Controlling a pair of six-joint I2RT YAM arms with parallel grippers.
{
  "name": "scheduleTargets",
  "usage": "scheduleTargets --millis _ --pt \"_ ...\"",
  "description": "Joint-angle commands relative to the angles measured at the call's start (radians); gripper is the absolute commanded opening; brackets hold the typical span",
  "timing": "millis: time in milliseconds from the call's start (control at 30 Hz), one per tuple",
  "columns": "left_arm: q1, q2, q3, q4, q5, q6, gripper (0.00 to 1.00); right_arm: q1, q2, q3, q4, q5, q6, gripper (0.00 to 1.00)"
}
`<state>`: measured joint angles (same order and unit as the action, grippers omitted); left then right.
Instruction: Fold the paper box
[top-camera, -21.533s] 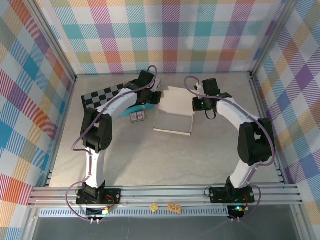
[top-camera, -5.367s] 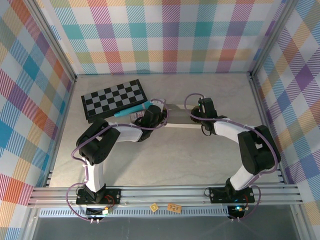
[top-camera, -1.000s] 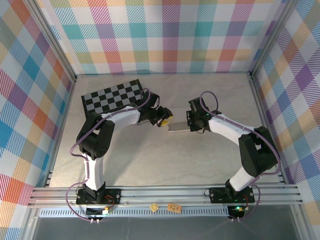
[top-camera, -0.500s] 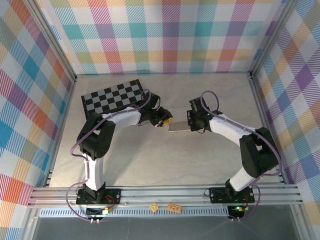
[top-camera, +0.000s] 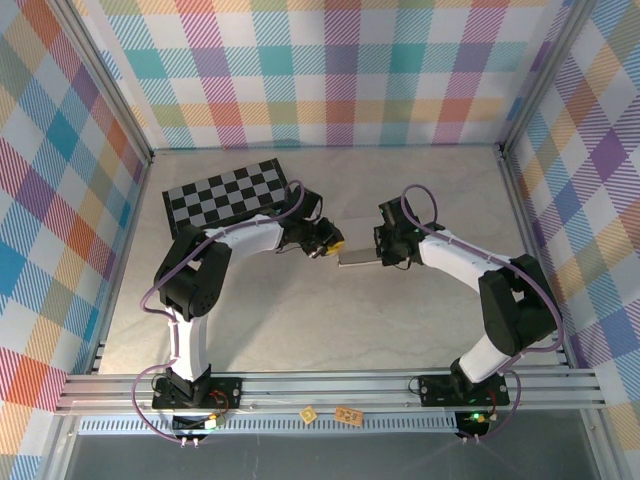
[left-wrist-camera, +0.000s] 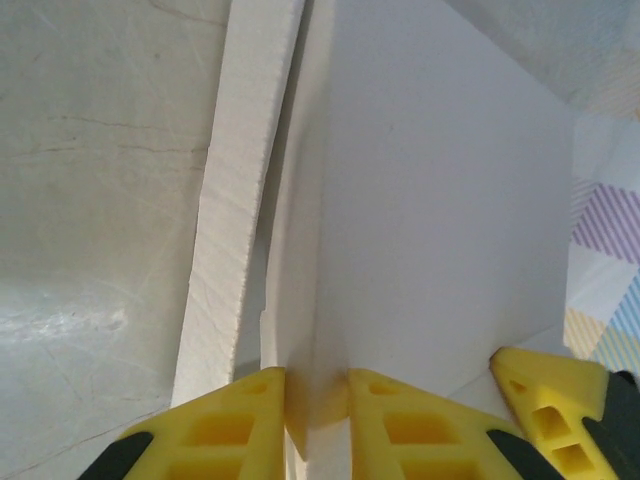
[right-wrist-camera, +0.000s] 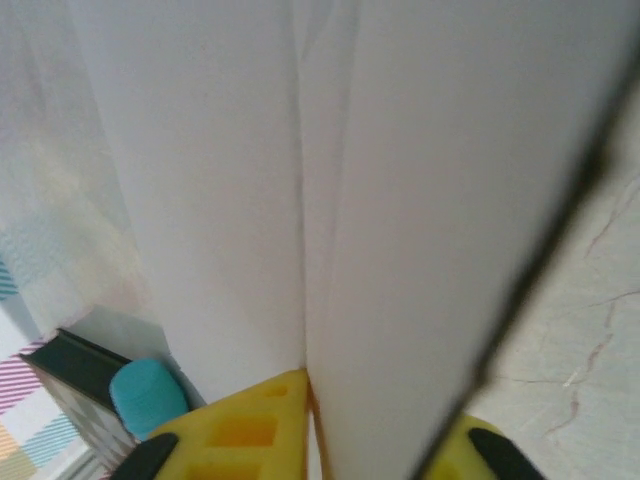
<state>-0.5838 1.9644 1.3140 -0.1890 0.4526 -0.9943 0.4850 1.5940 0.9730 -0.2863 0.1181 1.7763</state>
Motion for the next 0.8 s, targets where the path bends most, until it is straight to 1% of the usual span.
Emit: scheduleTargets --millis 0,100,200,267,333,400,467,500,600,633,667,700,767 --pt "-0.018 -0.01 0.037 -0.077 0.016 0.062 0.18 0.012 0.005 -0.006 -0.105 -0.034 -0.034 0.24" --pt "-0.017 -0.006 0.05 -0.13 0.001 0.092 0.17 0.008 -0.01 0.014 -0.152 -0.041 -0.077 0.4" --pt "-0.017 -0.001 0.064 -0.156 -0.007 0.112 0.17 -0.001 -0.045 0.057 -0.24 -0.05 -0.149 0.57" --pt "-0.017 0.003 0.07 -0.167 -0.013 0.123 0.17 -0.011 -0.088 0.111 -0.326 -0.044 -0.249 0.66" --pt "-0.017 0.006 0.08 -0.183 -0.02 0.134 0.17 -0.029 -0.12 0.171 -0.408 -0.05 -0.367 0.71" --pt "-0.017 0.008 0.08 -0.184 -0.022 0.137 0.17 -0.055 -0.146 0.225 -0.486 -0.066 -0.488 0.73" --pt "-0.017 0.01 0.085 -0.191 -0.032 0.142 0.17 -0.103 -0.178 0.269 -0.545 -0.092 -0.621 0.73" --pt "-0.017 0.011 0.086 -0.197 -0.036 0.147 0.17 -0.123 -0.191 0.278 -0.549 -0.1 -0.677 0.73" --pt "-0.018 0.012 0.088 -0.201 -0.042 0.156 0.17 -0.234 -0.213 0.287 -0.504 -0.174 -0.903 0.73" --pt "-0.019 0.014 0.085 -0.198 -0.044 0.158 0.17 -0.288 -0.189 0.294 -0.494 -0.232 -0.989 0.73" --pt "-0.019 0.015 0.081 -0.199 -0.048 0.158 0.17 -0.327 -0.159 0.308 -0.505 -0.278 -1.041 0.73" --pt "-0.019 0.016 0.078 -0.198 -0.051 0.16 0.17 -0.362 -0.112 0.322 -0.527 -0.315 -1.084 0.73" --pt "-0.019 0.017 0.069 -0.196 -0.058 0.165 0.17 -0.415 0.002 0.355 -0.559 -0.432 -1.193 0.7"
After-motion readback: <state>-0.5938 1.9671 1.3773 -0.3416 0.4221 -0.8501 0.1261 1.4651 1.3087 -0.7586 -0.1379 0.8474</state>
